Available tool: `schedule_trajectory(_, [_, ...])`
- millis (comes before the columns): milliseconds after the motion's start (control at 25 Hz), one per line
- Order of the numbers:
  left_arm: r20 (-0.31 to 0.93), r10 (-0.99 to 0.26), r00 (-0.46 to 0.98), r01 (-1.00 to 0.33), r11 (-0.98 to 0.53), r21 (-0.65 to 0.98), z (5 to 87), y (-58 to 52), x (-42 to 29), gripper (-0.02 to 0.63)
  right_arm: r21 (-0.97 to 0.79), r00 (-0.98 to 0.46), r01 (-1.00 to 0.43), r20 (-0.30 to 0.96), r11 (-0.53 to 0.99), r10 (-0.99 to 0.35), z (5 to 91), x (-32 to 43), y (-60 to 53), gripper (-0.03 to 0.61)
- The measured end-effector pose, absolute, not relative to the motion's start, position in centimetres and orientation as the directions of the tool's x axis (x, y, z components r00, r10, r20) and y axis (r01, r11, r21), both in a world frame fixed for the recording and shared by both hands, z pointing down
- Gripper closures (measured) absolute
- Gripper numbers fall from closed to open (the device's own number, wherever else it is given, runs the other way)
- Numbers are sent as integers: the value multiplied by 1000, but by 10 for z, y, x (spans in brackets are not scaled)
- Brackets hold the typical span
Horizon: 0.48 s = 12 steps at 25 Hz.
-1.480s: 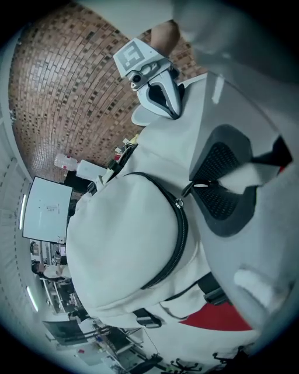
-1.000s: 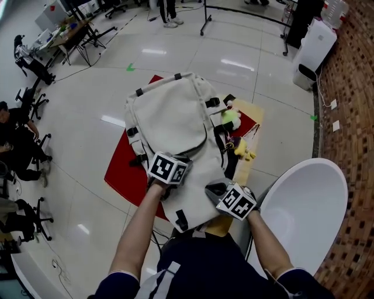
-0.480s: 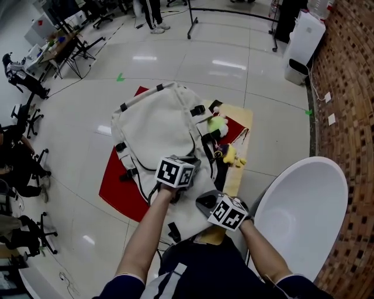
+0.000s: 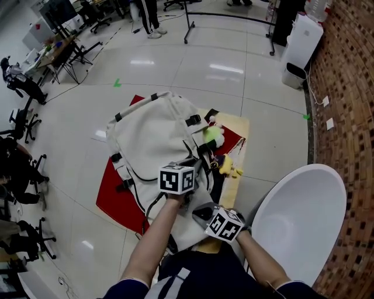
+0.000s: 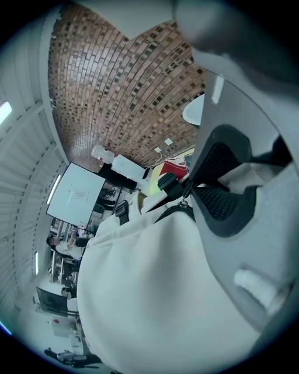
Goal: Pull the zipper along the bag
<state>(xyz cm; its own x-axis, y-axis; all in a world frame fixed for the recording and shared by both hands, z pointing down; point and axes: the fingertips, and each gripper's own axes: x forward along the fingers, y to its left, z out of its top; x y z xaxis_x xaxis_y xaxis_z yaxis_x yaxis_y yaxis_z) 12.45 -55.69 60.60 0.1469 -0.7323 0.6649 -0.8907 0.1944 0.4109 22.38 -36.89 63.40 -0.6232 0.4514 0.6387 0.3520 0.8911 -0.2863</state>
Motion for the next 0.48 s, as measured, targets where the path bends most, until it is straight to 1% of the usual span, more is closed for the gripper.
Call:
schedule_trajectory(200, [626,-778,56,-846,296,443,599,-566,115,572,-302,-609,358,642,884,466,638,225,-366,574])
schedule_trajectory(360, [609,-792,-34,-789,395,470,596,-573,108,569,-301,-590,377,652,876,477,642,226,-363,575])
schedule_trajectory(480, [581,-810,-80,-739,440,511,594,-581,104,568,-308,-576,383,657,871,486,644,229,-360,575])
